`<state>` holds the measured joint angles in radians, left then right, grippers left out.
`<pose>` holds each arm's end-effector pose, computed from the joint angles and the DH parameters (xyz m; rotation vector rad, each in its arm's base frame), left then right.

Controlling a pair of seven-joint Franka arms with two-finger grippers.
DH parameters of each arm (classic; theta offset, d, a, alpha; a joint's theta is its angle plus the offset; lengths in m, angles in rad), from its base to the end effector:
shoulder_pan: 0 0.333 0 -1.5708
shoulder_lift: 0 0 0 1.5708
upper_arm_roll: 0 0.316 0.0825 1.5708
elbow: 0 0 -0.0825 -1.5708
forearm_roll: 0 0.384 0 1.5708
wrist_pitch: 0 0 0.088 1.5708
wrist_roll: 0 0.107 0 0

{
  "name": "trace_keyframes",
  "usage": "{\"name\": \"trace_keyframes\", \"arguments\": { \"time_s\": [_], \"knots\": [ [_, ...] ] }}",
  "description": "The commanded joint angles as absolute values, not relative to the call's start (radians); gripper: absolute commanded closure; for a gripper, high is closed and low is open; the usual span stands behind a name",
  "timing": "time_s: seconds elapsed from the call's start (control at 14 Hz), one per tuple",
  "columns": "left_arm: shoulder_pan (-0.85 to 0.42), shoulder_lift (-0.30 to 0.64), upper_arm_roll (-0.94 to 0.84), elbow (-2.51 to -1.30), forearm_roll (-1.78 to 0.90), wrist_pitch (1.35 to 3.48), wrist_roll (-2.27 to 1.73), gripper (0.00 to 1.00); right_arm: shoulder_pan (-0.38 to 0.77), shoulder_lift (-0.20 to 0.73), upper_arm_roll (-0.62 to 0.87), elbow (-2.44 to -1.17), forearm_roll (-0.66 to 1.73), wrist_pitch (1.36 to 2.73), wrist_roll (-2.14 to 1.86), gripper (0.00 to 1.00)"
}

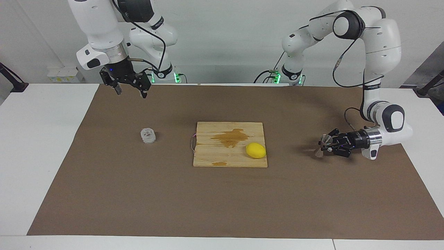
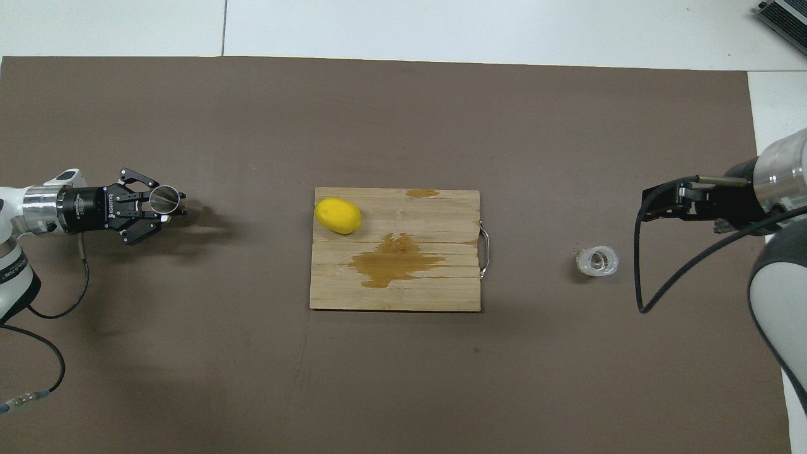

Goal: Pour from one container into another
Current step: 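Carry the metal cup with the left gripper over the wooden board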

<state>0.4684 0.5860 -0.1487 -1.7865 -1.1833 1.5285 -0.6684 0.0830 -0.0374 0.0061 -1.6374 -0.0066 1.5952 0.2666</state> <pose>0.6000 0.0991 0.2548 1.3407 1.2759 -1.0469 0.5423 0.0478 0.6157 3.1217 -0.2775 -0.0055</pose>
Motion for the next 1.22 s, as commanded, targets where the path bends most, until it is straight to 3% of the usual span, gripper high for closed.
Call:
{"name": "trace_keyframes", "arguments": {
  "time_s": [0.0, 0.29, 1.15],
  "knots": [
    [0.46, 0.534, -0.153, -1.842, -1.244, 1.52, -0.672, 0.91, 0.064, -0.032, 0.012, -1.626, 0.014, 1.58, 0.242, 0.0],
    [0.402, 0.479, -0.153, -1.868, -1.288, 1.534, -0.709, 0.91, 0.064, -0.032, 0.012, -1.626, 0.014, 1.58, 0.242, 0.0],
    [0.083, 0.193, -0.153, -2.164, -1.63, 1.876, -0.772, 0.94, 0.064, -0.032, 0.012, -1.626, 0.014, 1.58, 0.242, 0.0]
  ]
}}
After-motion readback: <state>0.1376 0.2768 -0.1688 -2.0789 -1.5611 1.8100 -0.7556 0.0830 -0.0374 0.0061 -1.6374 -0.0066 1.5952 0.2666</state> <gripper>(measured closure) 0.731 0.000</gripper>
